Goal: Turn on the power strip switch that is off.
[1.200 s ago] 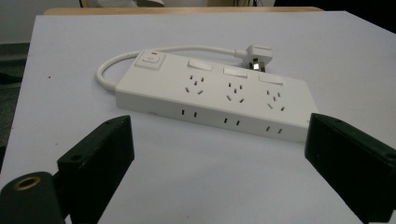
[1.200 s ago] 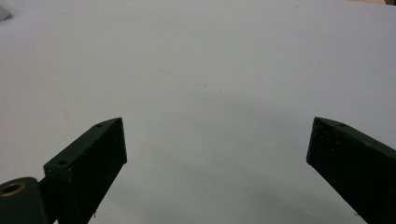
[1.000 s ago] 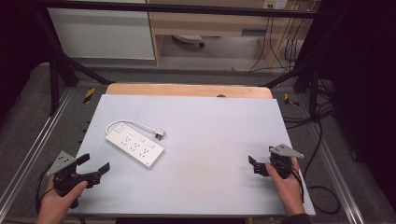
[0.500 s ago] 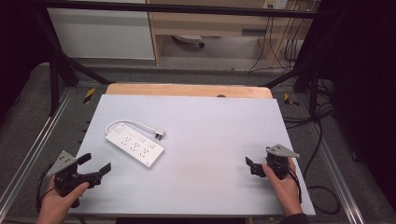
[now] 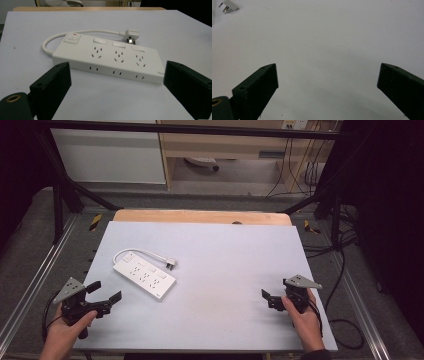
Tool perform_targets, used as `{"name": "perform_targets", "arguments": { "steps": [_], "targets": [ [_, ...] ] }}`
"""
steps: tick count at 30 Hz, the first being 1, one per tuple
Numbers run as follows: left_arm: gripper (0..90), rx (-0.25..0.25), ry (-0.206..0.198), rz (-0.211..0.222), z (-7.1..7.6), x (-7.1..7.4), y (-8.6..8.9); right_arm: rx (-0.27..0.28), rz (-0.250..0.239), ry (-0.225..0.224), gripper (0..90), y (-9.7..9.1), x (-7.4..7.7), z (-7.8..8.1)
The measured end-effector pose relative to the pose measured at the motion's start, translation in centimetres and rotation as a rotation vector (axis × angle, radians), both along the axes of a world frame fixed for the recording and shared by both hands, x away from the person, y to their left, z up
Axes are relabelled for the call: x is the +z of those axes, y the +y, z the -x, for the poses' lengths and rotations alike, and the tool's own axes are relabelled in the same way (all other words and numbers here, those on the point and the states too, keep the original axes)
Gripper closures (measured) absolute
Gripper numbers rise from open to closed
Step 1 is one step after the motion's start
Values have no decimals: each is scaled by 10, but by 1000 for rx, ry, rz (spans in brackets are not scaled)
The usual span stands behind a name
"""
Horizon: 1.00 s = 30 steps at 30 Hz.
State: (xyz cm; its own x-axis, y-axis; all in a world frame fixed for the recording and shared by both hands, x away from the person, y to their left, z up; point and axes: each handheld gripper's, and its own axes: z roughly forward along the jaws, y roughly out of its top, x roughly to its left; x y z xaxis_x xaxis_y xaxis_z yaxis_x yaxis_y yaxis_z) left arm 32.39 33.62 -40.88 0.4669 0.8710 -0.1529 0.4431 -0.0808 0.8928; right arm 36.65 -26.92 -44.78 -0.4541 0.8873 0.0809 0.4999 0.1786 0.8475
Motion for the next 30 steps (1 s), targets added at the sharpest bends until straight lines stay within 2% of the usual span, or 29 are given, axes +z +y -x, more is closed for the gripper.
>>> {"name": "perform_targets", "arguments": {
  "steps": [7,17,25,30],
  "targets": [
    [87,-8,1,1,-8,4,-4,2,8,0,34,0,0,1],
    [86,-31,-19,-11,-26,10,-17,-7,16,8,32,0,-1,2],
    [88,-32,-35,-5,-42,23,-27,-7,24,8,32,2,-2,2],
    [86,-43,-43,-25,-49,28,-34,0,25,10,32,2,-2,3]
  ]
}}
